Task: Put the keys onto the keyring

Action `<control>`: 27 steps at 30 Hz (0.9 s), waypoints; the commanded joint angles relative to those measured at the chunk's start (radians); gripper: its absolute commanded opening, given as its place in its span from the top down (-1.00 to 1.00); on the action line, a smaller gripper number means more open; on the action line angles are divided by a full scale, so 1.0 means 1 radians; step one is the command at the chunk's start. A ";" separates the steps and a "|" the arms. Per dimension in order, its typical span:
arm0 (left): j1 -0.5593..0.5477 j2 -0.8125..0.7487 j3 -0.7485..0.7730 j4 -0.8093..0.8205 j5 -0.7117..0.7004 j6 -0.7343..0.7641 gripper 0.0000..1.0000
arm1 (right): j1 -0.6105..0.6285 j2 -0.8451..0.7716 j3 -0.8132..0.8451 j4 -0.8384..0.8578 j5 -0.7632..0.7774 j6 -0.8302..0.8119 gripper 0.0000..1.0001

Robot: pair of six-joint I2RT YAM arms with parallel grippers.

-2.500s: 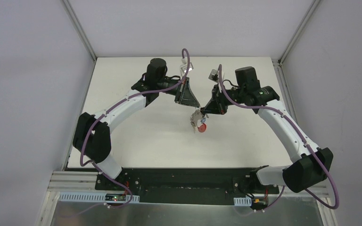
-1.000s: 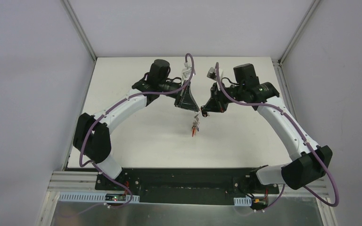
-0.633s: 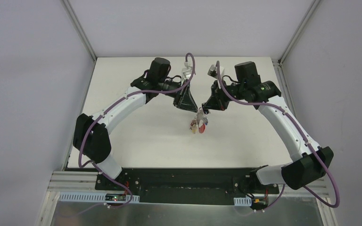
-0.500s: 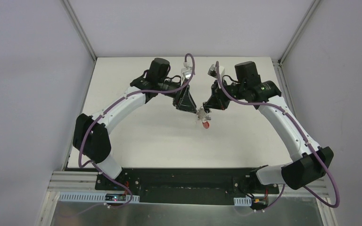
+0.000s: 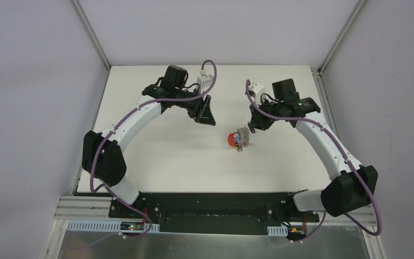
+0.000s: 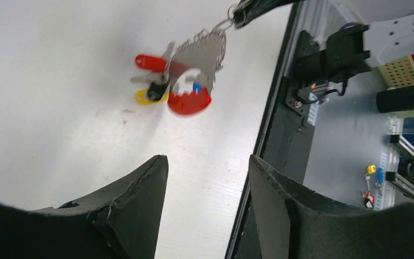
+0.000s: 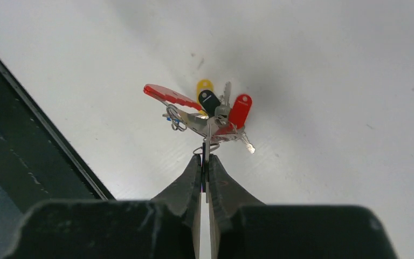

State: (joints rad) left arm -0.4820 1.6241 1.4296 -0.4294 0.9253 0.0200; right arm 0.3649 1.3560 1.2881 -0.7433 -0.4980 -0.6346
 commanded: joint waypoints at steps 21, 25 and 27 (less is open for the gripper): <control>0.023 -0.034 0.101 -0.232 -0.265 0.080 -0.17 | -0.138 -0.167 -0.444 -0.019 0.345 -0.191 1.00; 0.023 -0.033 0.100 -0.232 -0.262 0.079 -0.17 | -0.144 -0.163 -0.474 0.001 0.350 -0.195 1.00; 0.023 -0.033 0.098 -0.233 -0.262 0.079 -0.17 | -0.145 -0.154 -0.484 0.013 0.356 -0.199 1.00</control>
State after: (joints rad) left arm -0.4690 1.6203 1.4921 -0.6418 0.6704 0.0971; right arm 0.2283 1.2110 0.8230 -0.7452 -0.1699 -0.8101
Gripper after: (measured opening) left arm 0.582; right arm 0.062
